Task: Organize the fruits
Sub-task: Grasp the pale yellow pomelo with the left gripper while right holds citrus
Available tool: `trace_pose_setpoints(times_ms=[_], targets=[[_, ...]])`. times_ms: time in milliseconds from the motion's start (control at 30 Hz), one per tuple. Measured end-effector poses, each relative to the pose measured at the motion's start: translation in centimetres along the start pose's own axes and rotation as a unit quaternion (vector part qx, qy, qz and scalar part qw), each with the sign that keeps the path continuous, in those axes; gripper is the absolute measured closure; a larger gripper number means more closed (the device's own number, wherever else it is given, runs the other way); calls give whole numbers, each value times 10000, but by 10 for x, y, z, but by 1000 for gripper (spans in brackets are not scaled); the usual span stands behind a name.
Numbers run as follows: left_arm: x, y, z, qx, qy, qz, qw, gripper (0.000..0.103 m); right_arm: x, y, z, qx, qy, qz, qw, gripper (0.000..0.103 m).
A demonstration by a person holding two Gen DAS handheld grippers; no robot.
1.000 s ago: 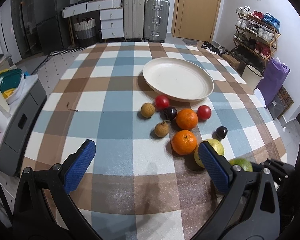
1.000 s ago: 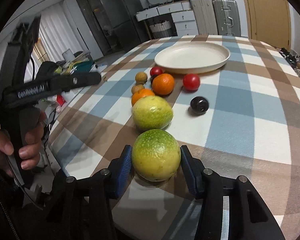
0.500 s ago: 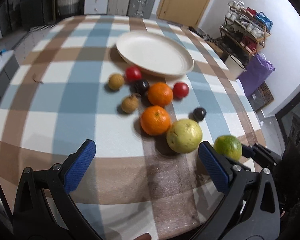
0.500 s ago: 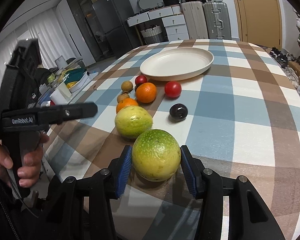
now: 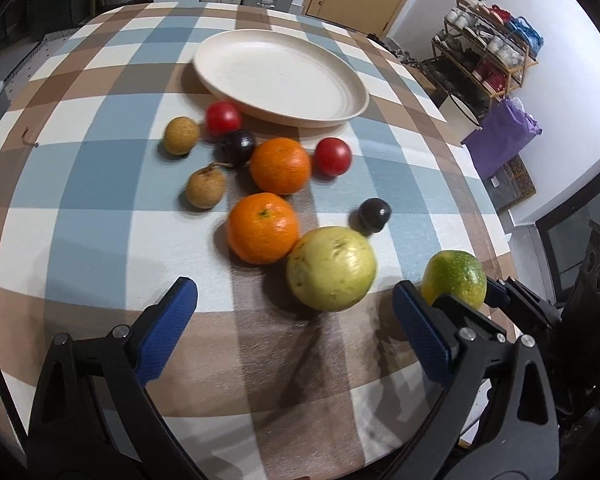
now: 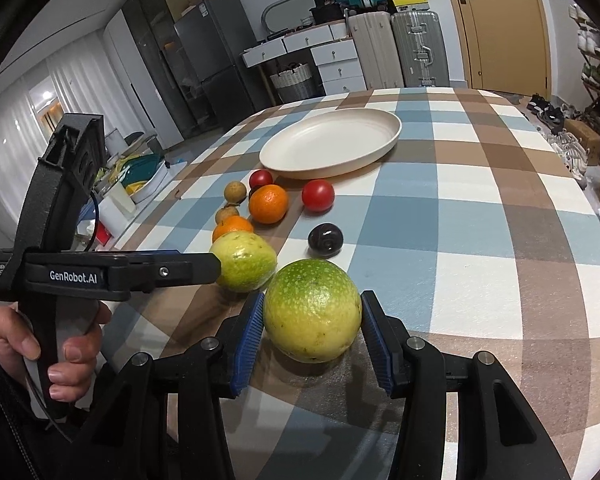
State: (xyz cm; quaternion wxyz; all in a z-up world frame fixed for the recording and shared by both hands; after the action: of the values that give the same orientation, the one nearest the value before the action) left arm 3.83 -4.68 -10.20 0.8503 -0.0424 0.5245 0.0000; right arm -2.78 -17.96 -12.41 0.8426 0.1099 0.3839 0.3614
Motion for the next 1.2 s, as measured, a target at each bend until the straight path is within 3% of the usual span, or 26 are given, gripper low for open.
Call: trace_pose_setpoints(times_ms=[133, 267, 333, 367, 467, 833, 1200], targets=[[4, -12, 5, 60, 33, -49, 10000, 10, -2, -2, -1, 40, -30, 31, 10000, 54], [10, -21, 10, 116, 120, -99, 9998, 23, -5, -6, -1, 89, -64, 68, 9999, 54], [12, -23, 10, 99, 122, -120, 9998, 23, -7, -8, -1, 113, -93, 68, 9999, 54], [13, -23, 10, 76, 107, -157, 9998, 27, -7, -8, -1, 113, -104, 67, 9999, 54], [16, -22, 12, 32, 160, -333, 9993, 54, -10, -10, -2, 109, -140, 82, 9998, 54], [12, -20, 5, 24, 88, -685, 9976, 55, -13, -11, -3, 105, -174, 62, 9998, 54], [-44, -5, 14, -33, -416, -921, 9949, 55, -20, -1, 14, 6, -375, 47, 9993, 54]])
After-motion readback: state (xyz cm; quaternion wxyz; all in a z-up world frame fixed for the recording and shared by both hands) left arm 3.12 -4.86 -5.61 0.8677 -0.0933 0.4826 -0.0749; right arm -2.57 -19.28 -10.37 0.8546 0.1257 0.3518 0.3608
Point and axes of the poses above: each gripper's, at about its wrist camera, not at the fingertips, and x roughly the way its jaws point, y to its left, z to its top, the point moved 3 cm from there along x, roughly the way its jaws point, and after that the axes turned 15 degrees about z, right-handed, at the moved point
